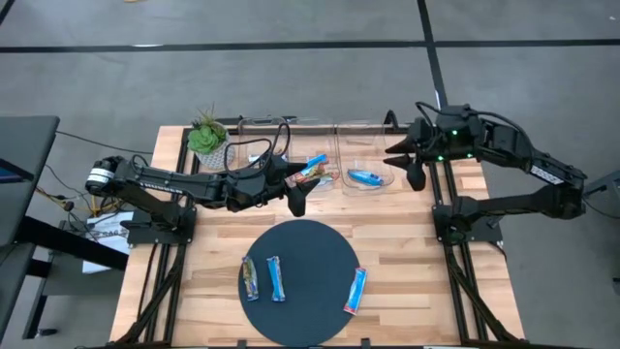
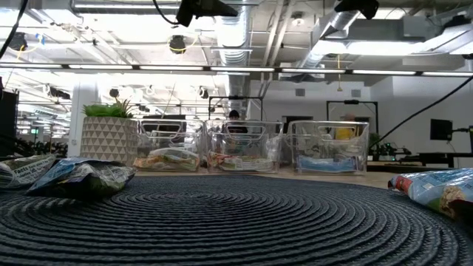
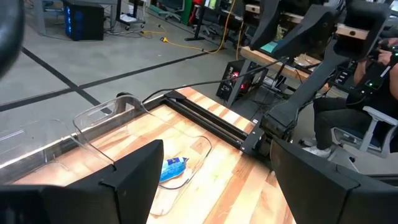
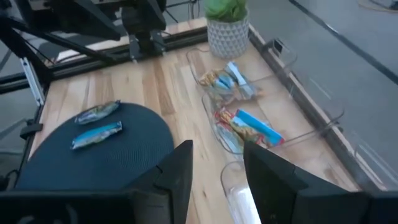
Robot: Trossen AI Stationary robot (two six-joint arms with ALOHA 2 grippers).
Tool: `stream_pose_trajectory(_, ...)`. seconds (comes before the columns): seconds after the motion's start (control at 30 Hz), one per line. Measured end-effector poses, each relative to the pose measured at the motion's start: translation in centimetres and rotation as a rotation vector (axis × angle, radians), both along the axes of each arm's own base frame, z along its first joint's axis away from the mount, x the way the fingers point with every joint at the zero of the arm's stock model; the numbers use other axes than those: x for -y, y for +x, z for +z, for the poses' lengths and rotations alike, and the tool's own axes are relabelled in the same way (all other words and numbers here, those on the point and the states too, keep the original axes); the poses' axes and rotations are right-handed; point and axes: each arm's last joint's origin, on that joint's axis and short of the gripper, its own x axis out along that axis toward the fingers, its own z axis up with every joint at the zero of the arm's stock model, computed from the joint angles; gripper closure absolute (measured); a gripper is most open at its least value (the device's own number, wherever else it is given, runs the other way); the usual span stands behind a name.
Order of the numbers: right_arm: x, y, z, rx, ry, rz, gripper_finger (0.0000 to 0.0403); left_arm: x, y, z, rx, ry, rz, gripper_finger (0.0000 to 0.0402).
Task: Pick and place Granola Bars by type
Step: Put the red bar into the center transparent bin
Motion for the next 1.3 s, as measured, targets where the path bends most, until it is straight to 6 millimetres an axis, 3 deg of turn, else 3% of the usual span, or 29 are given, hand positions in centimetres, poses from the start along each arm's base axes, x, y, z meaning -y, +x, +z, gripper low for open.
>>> stream_pose_trajectory(0.23,-0.4,0.5,-0.2,0.003,0.096,-0.021,0.027,0.0,0.0,0.0,0.0,0.0,0.0,0.0112)
stream_pose_trajectory(0.6,-3.3,1.9,0.1,0.053,0.397,-0.037,0.027,0.1,0.0,0.0,0.0,-0.004,-0.02,0.0112)
stream_pose_trajectory(0.9,-7.5,4.9,-0.2,0.069,0.622,-0.036,0.027,0.4,0.1,-0.1,-0.01,-0.027,-0.137,0.0112)
stream_pose_trajectory(1.3,-14.2,8.9,-2.2,-0.029,0.909,-0.009,0.0272,0.7,0.0,-0.9,-0.095,-0.056,-0.268,0.0112)
